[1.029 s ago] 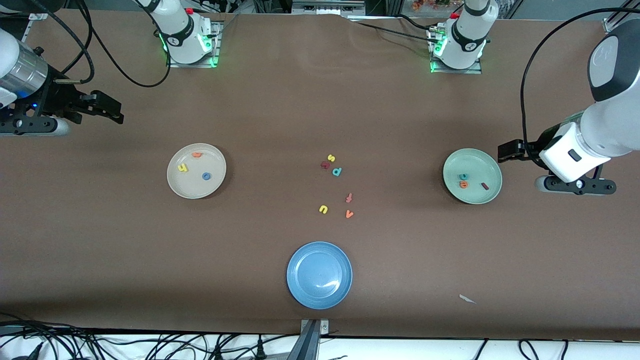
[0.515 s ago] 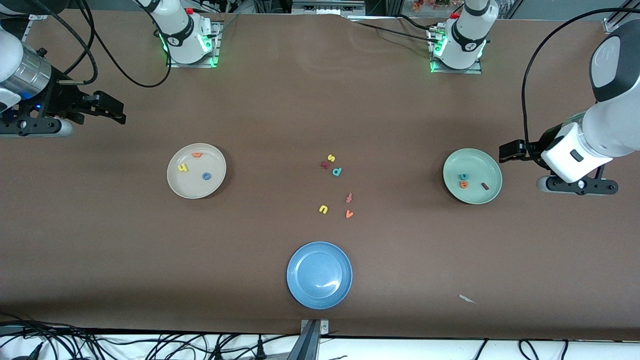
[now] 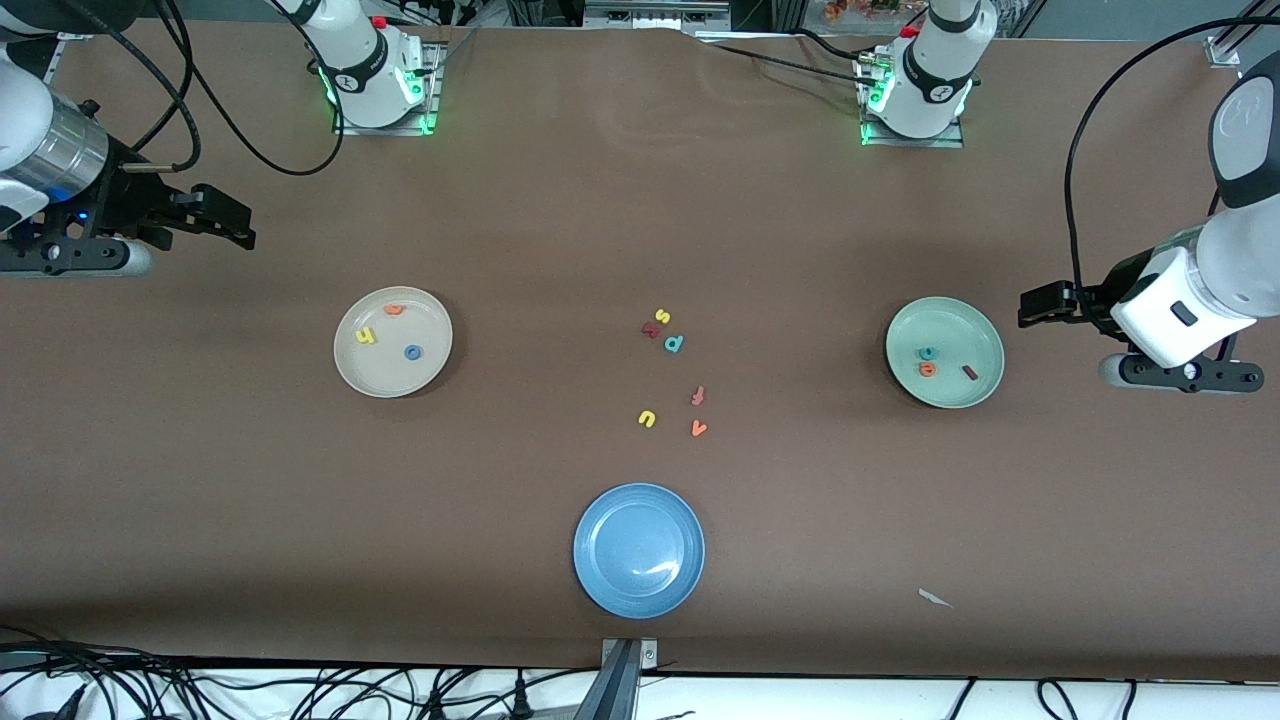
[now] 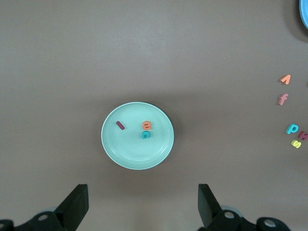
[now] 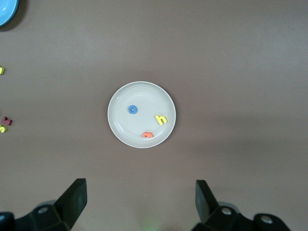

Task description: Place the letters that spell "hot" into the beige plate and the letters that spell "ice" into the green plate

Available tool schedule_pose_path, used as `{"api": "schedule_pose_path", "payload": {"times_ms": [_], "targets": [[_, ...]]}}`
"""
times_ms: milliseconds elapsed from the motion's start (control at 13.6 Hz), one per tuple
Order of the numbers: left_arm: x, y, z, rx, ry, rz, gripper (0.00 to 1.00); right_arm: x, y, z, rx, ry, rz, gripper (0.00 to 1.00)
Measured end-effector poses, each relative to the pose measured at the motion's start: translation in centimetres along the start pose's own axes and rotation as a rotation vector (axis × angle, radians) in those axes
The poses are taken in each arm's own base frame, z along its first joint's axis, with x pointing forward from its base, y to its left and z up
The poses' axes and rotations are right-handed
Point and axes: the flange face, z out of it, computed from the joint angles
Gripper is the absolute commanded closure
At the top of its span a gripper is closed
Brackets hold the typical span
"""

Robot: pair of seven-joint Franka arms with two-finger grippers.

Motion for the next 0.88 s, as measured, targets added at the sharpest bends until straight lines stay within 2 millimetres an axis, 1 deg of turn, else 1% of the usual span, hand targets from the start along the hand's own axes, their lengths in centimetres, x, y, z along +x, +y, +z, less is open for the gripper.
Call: {"api": "schedule_pose_path", "payload": {"times_ms": [882], "targets": [[0.00, -0.09, 0.00, 0.000, 0.000, 0.000, 0.00, 0.20, -0.03, 0.36, -0.010, -0.006, -0.011, 0.00]]}}
